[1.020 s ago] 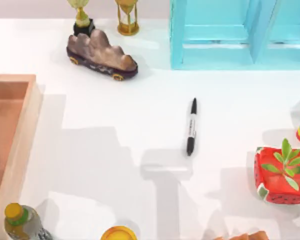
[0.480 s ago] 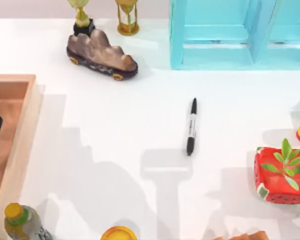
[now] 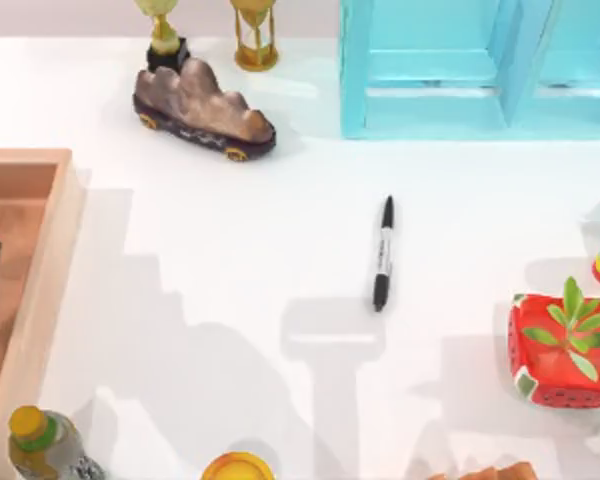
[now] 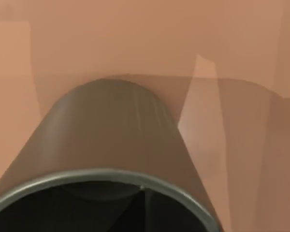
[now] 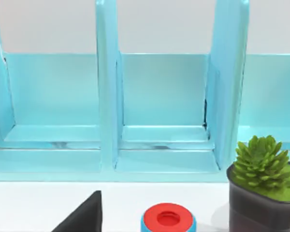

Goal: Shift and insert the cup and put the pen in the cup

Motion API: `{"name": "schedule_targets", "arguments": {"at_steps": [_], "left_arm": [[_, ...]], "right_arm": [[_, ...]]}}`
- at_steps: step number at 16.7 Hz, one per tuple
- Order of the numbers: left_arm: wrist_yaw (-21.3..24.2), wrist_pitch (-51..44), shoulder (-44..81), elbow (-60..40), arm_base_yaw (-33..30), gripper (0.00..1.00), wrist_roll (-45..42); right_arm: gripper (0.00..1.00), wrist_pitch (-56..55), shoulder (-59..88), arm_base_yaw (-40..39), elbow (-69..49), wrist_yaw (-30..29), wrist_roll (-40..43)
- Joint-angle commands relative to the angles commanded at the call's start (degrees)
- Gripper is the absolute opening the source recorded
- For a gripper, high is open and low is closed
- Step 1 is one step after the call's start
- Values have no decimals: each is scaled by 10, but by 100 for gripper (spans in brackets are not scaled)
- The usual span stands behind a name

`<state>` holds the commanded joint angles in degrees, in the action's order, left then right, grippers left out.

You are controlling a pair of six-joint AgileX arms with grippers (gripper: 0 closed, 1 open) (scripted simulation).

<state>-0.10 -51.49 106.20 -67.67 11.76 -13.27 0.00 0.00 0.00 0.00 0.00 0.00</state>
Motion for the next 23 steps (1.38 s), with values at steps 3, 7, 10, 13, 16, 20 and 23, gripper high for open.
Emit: {"name": "schedule_targets", "arguments": {"at_steps": [3, 7, 10, 13, 16, 20, 23], "left_arm": [[0, 0, 0, 0, 0, 32, 0], [0, 0, 0, 0, 0, 2, 0], [0, 0, 0, 0, 0, 0, 0], [0, 0, 0, 0, 0, 0, 0], [0, 0, 0, 0, -1, 0, 0], [-2, -5, -4, -26, -1, 0, 24], [-5, -27, -10, -80, -15, 0, 70]], "right_arm": [[100, 0, 0, 0, 0, 0, 0], [100, 0, 0, 0, 0, 0, 0], [100, 0, 0, 0, 0, 0, 0], [100, 0, 0, 0, 0, 0, 0], [100, 0, 0, 0, 0, 0, 0], [100, 0, 0, 0, 0, 0, 0], [100, 0, 0, 0, 0, 0, 0]]}}
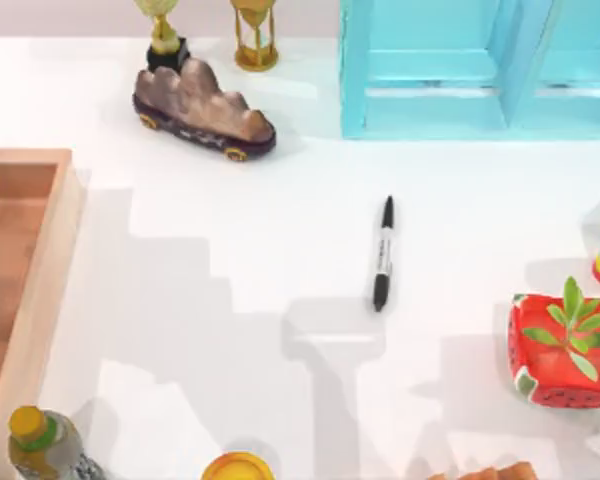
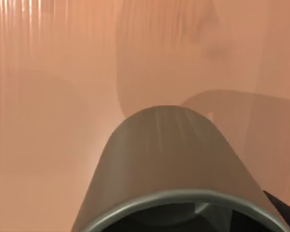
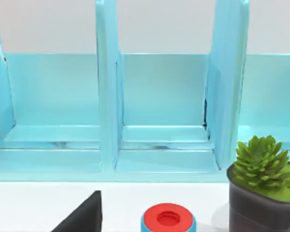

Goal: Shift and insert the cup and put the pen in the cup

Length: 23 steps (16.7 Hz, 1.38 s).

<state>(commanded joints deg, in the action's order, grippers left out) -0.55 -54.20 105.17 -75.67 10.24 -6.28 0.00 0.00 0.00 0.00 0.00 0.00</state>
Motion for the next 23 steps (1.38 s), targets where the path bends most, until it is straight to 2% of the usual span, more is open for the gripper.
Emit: {"name": "schedule_targets", "arguments": {"at_steps": [4, 9, 13, 19, 23], "left_arm": [[-3, -72, -10, -88, -54, 0, 77], [0, -214, -26, -175, -169, 0, 160], [4, -300, -34, -208, -244, 0, 194], [5, -306, -30, -209, -252, 0, 199], [3, -242, 9, -191, -297, 0, 239]], "right_arm": [[100, 0, 0, 0, 0, 0, 0], [100, 0, 0, 0, 0, 0, 0], [100, 0, 0, 0, 0, 0, 0], [100, 0, 0, 0, 0, 0, 0], [100, 0, 0, 0, 0, 0, 0]]}}
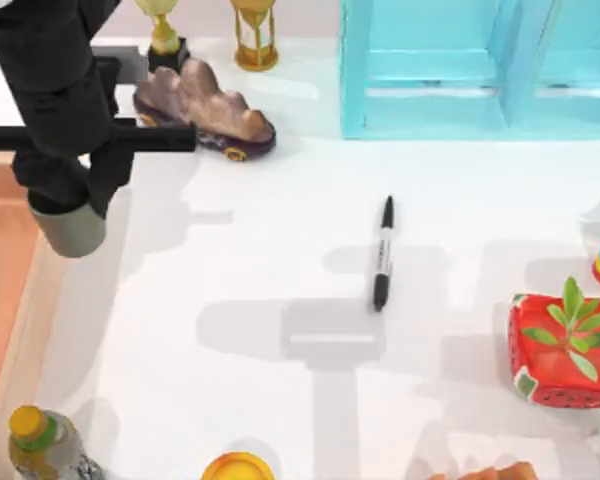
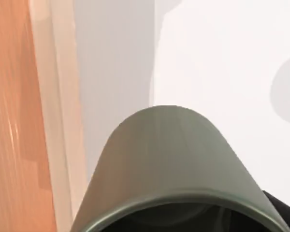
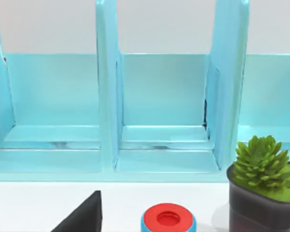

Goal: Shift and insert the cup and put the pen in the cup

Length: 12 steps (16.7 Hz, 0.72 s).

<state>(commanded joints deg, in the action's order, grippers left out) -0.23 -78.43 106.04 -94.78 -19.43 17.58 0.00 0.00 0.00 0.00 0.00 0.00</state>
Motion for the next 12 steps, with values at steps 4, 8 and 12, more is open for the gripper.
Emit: {"name": "schedule_targets", "arguments": {"at_steps": [4, 8, 12], "left_arm": [[0, 95, 57, 28, -59, 0, 61], [-1, 113, 70, 33, -72, 0, 76], [0, 135, 73, 55, -69, 0, 70]], "right_arm": [[100, 0, 0, 0, 0, 0, 0], [100, 0, 0, 0, 0, 0, 0], [100, 0, 0, 0, 0, 0, 0]]}}
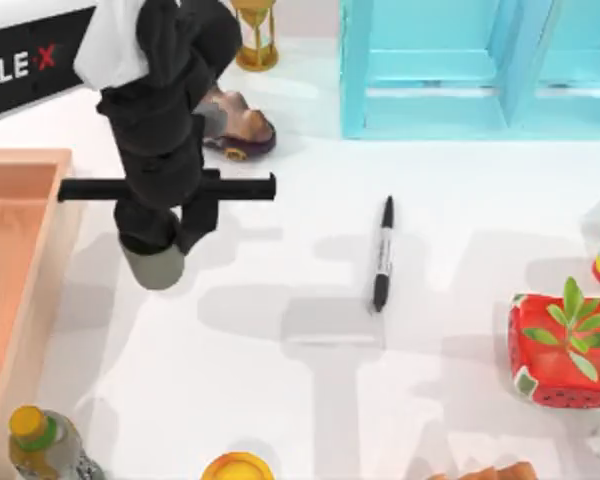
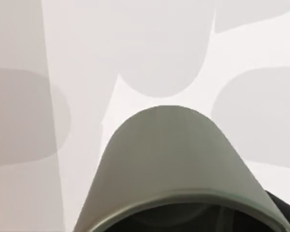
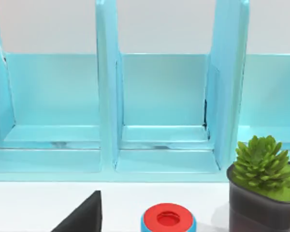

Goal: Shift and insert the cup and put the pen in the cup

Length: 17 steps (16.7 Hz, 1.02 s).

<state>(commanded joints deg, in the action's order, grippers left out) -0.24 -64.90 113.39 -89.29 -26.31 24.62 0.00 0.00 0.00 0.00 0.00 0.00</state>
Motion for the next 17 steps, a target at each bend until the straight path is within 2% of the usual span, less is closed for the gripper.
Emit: {"name": "schedule_targets", "arguments": {"at_steps": [4, 8, 17], "left_arm": [[-1, 69, 11, 53, 5, 0, -4], [-1, 74, 14, 57, 5, 0, -4], [-1, 74, 14, 57, 5, 68, -4]], "right_arm": [[100, 0, 0, 0, 0, 0, 0], [100, 0, 0, 0, 0, 0, 0], [100, 0, 0, 0, 0, 0, 0]]}}
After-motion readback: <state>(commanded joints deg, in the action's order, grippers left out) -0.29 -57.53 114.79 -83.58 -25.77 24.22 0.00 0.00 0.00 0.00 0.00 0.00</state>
